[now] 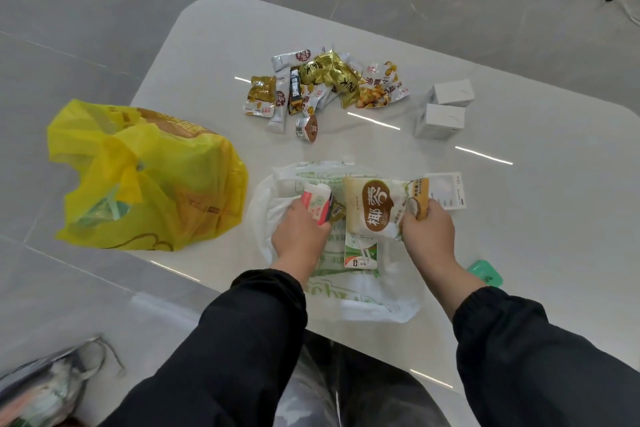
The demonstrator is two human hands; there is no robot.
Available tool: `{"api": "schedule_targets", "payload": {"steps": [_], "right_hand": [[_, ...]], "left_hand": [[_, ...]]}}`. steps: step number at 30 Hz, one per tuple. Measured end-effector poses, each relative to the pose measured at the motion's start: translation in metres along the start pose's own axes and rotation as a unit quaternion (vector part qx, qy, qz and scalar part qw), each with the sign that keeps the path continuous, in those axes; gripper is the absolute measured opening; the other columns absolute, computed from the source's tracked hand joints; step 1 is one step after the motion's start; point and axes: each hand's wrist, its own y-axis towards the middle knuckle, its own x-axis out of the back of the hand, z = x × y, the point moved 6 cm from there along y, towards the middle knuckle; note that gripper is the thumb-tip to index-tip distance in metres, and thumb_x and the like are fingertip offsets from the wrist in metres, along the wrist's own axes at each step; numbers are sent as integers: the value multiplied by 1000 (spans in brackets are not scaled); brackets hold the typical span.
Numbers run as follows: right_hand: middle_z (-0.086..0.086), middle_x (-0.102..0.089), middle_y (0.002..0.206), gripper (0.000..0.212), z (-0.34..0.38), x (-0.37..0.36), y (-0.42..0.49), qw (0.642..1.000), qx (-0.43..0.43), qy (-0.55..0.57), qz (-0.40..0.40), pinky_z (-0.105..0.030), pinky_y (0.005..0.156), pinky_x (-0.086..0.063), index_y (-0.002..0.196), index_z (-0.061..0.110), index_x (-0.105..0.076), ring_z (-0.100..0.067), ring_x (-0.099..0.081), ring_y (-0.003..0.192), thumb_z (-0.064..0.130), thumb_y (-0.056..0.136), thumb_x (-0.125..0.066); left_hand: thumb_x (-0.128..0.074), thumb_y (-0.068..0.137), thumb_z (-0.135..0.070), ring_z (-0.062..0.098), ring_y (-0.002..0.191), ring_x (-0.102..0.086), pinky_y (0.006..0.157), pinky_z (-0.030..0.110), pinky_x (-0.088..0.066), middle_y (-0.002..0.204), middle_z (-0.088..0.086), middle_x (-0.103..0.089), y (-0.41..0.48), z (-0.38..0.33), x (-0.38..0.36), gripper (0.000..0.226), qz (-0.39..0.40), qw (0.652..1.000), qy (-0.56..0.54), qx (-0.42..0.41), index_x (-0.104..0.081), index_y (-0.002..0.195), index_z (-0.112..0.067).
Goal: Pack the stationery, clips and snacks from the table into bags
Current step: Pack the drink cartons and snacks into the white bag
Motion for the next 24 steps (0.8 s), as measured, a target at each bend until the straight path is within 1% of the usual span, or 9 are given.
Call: {"api": "schedule_targets", "payload": {"steps": [3,6,9,11,14,16,20,22,24], "right_hand": [[0,-58,74,17,-2,-11,-11,1000,5,-7,21,-27,55,-41,81,12,-55,-14,-54,66,17,96,-48],[3,-56,73,17,-2,-22,-16,998,11,-22,51,-25,52,-36,82,13,-54,-12,-52,65,16,96,-47],[-6,-59,75,18,-12,-35,-12,996,-43,-16,75,-33,57,-46,78,10,-56,-23,-55,68,11,94,-46],[-11,-59,78,15,-19,-43,-11,993,-82,-8,82,-40,65,-51,81,5,-58,-27,-56,70,9,91,-47],[-8,-57,79,15,-22,-50,-9,993,-91,-13,68,-32,61,-43,84,7,-56,-23,-53,69,12,94,-45],[-6,-57,81,14,-23,-53,-7,994,-90,-18,62,-31,61,-43,87,8,-54,-23,-53,71,13,95,-44],[-4,-54,83,10,-24,-59,4,986,-61,-113,110,-30,60,-43,93,9,-52,-17,-51,69,13,95,-43],[-4,-53,82,10,-21,-60,11,973,-32,-183,134,-28,55,-37,91,9,-51,-16,-49,67,13,94,-42],[-2,-52,80,12,-17,-62,17,957,-8,-247,154,-28,55,-35,91,11,-51,-19,-49,69,16,95,-42]], "left_hand": [[-62,83,-42,28,99,-60,75,34,-44,115,3,-58,9,12,13,56,-19,999,26,-11,-39,128,-19],[-61,85,-33,30,104,-57,79,39,-45,125,5,-53,20,20,22,64,-27,992,108,-63,-29,138,-19],[-58,87,-27,30,106,-54,83,42,-45,125,5,-52,30,19,23,58,-36,966,216,-135,-30,137,-17],[-57,87,-27,29,107,-53,84,41,-45,124,6,-53,36,17,21,58,-31,962,225,-152,-31,137,-15],[-57,87,-28,29,108,-52,86,40,-45,122,8,-52,42,10,19,58,-27,963,214,-162,-32,137,-14],[-54,86,-22,28,109,-51,89,42,-42,123,6,-52,44,3,16,54,-26,954,218,-202,-33,136,-16],[-54,84,-18,27,115,-47,98,44,-36,129,3,-50,48,-5,9,61,-2,938,225,-263,-31,140,-19],[-54,83,-17,27,117,-47,100,43,-35,131,3,-49,51,-6,8,62,3,935,230,-271,-31,140,-19],[-53,82,-15,26,119,-46,104,44,-32,132,3,-48,53,-8,7,62,5,930,237,-281,-31,140,-19]]}}
